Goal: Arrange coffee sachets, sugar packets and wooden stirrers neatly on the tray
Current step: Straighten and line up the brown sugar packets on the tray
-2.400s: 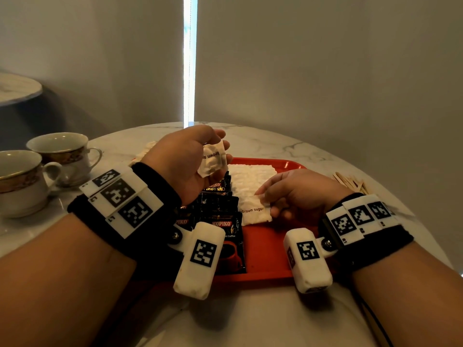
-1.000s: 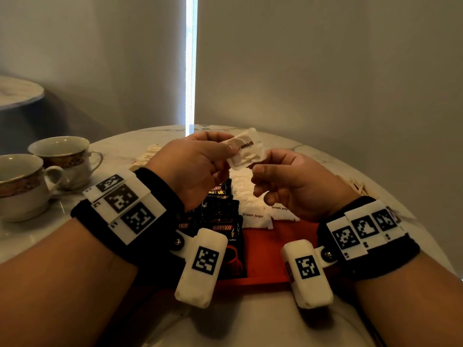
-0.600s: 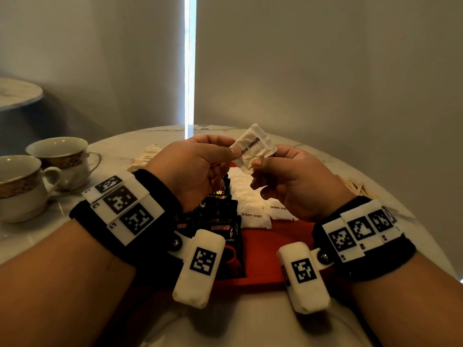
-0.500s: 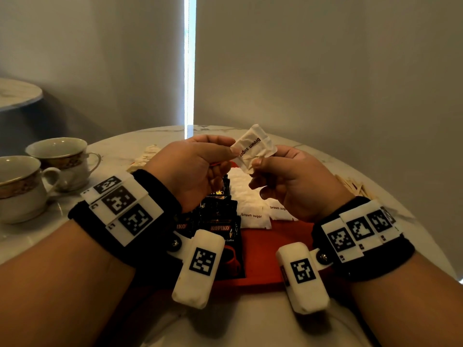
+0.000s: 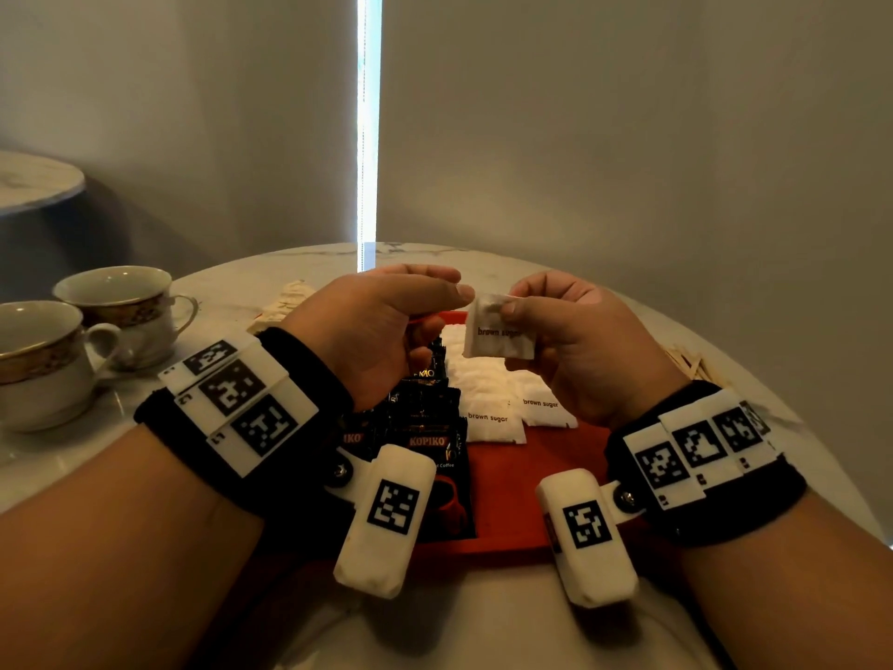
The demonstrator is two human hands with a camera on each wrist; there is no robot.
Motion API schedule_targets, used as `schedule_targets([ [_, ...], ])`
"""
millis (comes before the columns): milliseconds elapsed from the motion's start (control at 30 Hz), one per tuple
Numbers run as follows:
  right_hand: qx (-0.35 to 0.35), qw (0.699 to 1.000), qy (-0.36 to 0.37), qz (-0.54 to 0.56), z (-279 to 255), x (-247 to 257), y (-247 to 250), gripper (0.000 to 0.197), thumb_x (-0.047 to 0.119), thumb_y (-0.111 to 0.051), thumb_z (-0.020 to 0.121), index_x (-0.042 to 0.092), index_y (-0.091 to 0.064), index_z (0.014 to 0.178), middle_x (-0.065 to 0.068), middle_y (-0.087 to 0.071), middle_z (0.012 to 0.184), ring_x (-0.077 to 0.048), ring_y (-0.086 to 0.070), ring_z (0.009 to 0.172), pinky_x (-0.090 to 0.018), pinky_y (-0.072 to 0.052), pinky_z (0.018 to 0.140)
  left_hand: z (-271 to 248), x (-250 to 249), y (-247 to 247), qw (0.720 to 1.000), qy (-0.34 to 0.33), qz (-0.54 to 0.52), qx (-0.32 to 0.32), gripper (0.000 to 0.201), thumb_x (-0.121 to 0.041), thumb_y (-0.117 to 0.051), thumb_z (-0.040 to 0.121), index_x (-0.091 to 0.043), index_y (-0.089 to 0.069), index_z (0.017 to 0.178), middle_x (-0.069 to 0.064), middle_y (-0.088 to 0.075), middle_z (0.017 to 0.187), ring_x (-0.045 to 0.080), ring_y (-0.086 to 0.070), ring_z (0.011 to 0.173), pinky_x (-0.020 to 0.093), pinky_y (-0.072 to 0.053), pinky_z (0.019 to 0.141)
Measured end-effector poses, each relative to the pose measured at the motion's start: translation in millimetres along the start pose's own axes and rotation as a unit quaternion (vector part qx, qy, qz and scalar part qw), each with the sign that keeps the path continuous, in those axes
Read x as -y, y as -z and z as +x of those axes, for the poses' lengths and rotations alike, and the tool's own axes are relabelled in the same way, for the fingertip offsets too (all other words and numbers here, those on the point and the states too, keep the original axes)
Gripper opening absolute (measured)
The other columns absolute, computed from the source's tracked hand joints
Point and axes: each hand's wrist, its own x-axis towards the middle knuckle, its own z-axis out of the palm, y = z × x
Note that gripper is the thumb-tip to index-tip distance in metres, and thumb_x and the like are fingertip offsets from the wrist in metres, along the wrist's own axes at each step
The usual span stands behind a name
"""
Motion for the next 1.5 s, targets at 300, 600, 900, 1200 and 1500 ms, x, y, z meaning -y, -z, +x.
schedule_targets([
  [300,0.025,1.0,0.005,0.008,-3,4,-4,0.029,0.024,-0.072,0.068,0.005,-0.067,0.089,-0.011,-0.07,0.078,-0.022,-0.065,0.065,-0.028,-0.051,0.053,-1,2,-4,0.999,-0.011,0.004,0.03,0.011,-0.008,-0.072,0.077,-0.01,-0.068,0.088,0.012,-0.072,0.08,0.02,-0.069,0.063,0.024,-0.047,0.044],
  [600,0.016,0.999,0.0,-0.034,-2,2,-2,0.03,0.033,-0.071,0.071,0.008,-0.07,0.086,-0.011,-0.072,0.083,-0.019,-0.066,0.068,-0.029,-0.047,0.055,1,2,-2,1.0,-0.017,0.001,0.024,0.037,-0.021,-0.074,0.075,-0.005,-0.071,0.108,0.017,-0.074,0.101,0.03,-0.073,0.088,0.03,-0.053,0.061],
  [900,-0.019,1.0,-0.005,0.014,3,6,7,0.025,0.026,-0.07,0.074,0.004,-0.068,0.087,-0.011,-0.07,0.077,-0.02,-0.063,0.066,-0.028,-0.044,0.053,0,-2,-2,0.999,-0.031,-0.026,0.01,0.025,-0.02,-0.071,0.073,-0.008,-0.066,0.094,0.011,-0.073,0.082,0.022,-0.071,0.065,0.019,-0.046,0.044],
  [1200,0.017,0.999,-0.014,0.035,-2,5,-1,0.044,0.024,-0.075,0.071,-0.001,-0.067,0.107,-0.015,-0.067,0.09,-0.025,-0.062,0.075,-0.028,-0.045,0.058,0,-1,-3,1.0,-0.021,-0.021,0.01,0.002,-0.011,-0.067,0.089,-0.009,-0.066,0.089,0.006,-0.07,0.072,0.014,-0.064,0.049,0.018,-0.044,0.042],
  [1500,0.012,0.999,-0.028,0.012,-1,6,0,0.018,0.018,-0.072,0.069,0.006,-0.068,0.083,-0.011,-0.069,0.076,-0.024,-0.057,0.067,-0.032,-0.037,0.057,1,0,-2,1.0,-0.021,-0.003,0.0,0.007,-0.008,-0.068,0.088,-0.013,-0.066,0.083,0.003,-0.068,0.067,0.013,-0.061,0.054,0.019,-0.043,0.046],
])
